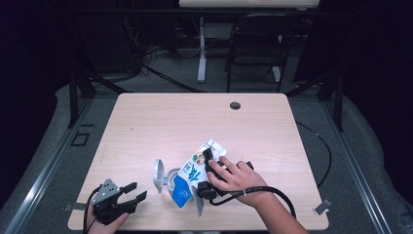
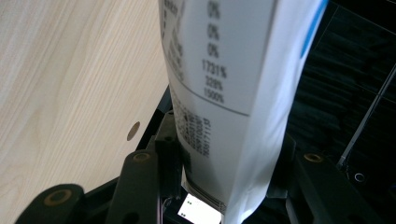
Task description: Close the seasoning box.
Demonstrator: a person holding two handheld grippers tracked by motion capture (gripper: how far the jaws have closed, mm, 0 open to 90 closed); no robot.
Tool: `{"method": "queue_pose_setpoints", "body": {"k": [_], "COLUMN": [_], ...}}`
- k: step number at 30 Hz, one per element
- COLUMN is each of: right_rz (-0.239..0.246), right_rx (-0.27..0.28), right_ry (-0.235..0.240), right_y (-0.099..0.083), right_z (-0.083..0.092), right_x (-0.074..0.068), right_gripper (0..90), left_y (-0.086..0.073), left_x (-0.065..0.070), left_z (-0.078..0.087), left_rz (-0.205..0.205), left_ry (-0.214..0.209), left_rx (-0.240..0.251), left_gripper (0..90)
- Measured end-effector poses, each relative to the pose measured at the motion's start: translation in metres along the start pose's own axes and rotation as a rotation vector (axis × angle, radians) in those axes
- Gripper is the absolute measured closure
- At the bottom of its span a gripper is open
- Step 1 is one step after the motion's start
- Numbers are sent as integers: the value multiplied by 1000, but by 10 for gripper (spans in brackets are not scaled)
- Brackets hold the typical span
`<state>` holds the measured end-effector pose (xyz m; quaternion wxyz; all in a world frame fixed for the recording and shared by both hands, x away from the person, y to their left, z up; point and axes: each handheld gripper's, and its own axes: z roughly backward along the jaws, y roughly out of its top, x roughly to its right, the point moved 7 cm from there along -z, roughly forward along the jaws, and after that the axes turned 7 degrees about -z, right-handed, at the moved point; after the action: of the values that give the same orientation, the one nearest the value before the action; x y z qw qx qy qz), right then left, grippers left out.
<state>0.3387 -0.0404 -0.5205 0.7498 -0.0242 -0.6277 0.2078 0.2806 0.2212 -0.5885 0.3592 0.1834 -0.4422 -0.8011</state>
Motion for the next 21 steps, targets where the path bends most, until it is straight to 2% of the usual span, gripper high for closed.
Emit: {"method": "queue_pose_setpoints", "body": {"k": [21], "right_rz": [1], "right_rx": [18], "right_ry": [-4], "right_y": [1], "right_z": [0], "right_x": [-1], "right_gripper": [594], "left_y": [0], "left_x": [0], "left_z": [0], "left_rz": [0], "left_ry": [-1], "left_rx": [1], "left_gripper": [461]}}
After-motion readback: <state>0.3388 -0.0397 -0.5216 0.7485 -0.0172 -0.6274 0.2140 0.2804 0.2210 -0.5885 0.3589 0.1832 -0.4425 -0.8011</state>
